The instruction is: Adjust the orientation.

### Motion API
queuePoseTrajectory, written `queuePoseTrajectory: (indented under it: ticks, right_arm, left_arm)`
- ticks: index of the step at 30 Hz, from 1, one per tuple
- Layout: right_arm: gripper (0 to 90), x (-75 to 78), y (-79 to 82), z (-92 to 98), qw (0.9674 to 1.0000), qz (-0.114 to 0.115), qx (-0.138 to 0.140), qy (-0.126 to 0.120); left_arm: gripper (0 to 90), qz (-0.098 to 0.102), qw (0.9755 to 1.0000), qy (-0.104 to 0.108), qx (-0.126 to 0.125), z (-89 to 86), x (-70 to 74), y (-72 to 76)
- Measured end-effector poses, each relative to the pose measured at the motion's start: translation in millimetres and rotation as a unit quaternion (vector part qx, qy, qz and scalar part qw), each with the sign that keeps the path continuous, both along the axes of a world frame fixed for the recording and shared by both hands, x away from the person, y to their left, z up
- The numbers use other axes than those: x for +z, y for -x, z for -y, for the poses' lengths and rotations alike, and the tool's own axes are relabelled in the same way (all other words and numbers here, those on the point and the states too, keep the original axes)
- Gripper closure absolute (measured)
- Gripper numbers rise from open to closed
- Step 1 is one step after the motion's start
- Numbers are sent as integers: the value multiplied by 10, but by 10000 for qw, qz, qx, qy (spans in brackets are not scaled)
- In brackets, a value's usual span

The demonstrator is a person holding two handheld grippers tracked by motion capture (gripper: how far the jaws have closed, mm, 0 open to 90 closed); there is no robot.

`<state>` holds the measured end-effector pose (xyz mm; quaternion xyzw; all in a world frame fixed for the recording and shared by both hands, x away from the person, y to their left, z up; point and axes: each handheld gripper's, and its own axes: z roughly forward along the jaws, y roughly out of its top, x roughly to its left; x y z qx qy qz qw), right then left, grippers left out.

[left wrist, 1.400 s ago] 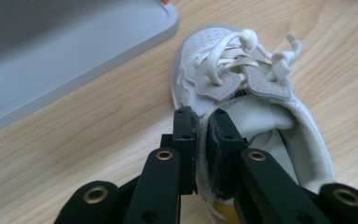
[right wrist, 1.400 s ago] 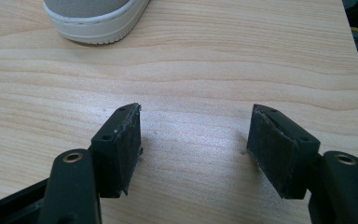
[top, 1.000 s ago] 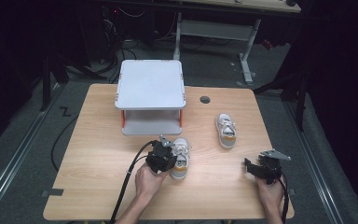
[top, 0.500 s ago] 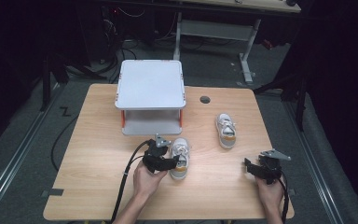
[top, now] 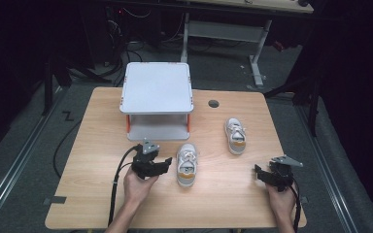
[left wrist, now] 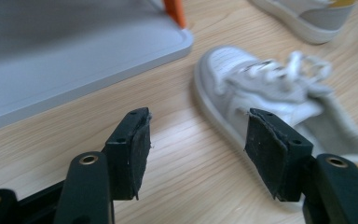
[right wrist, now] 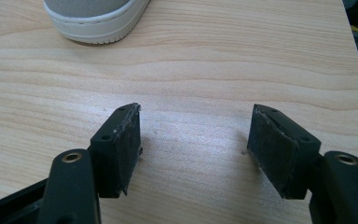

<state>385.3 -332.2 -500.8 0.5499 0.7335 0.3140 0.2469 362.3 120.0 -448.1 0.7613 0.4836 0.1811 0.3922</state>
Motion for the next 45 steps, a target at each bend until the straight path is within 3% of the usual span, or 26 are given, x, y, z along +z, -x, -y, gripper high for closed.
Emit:
queuePoseTrajectory:
  ticks: [8, 15, 25, 29, 32, 34, 38, 45]
  right_arm:
    - [345, 0, 0, -1, 10000, -2, 1, -1]
    - [345, 0, -1, 1, 10000, 3, 6, 2]
    - [358, 1, -6, -2, 10000, 1, -16, -1]
    - [442, 5, -8, -5, 10000, 42, 56, 17]
    - [500, 37, -27, -13, 9999, -78, 107, 48]
    - [526, 62, -37, -27, 9997, -131, 200, -68]
    - [552, 176, -41, -71, 9989, 5, 425, -207]
    - [583, 490, -114, -213, 9952, 164, 876, -411]
  left_arm:
    - [395, -3, 9991, 40, 431, -318, -107, 30]
    - [395, 22, 9972, 145, 730, -479, -180, 27]
    - [395, -5, 9934, -42, 1143, -668, -343, -7]
    - [395, -1, 9913, -189, 1305, -731, -400, -20]
    - [396, 24, 9893, -242, 1441, -770, -434, -32]
    - [396, 27, 9886, -290, 1476, -790, -448, -36]
    - [396, 8, 9872, -335, 1561, -814, -494, -38]
    - [391, -33, 9860, -483, 1595, -827, -576, -32]
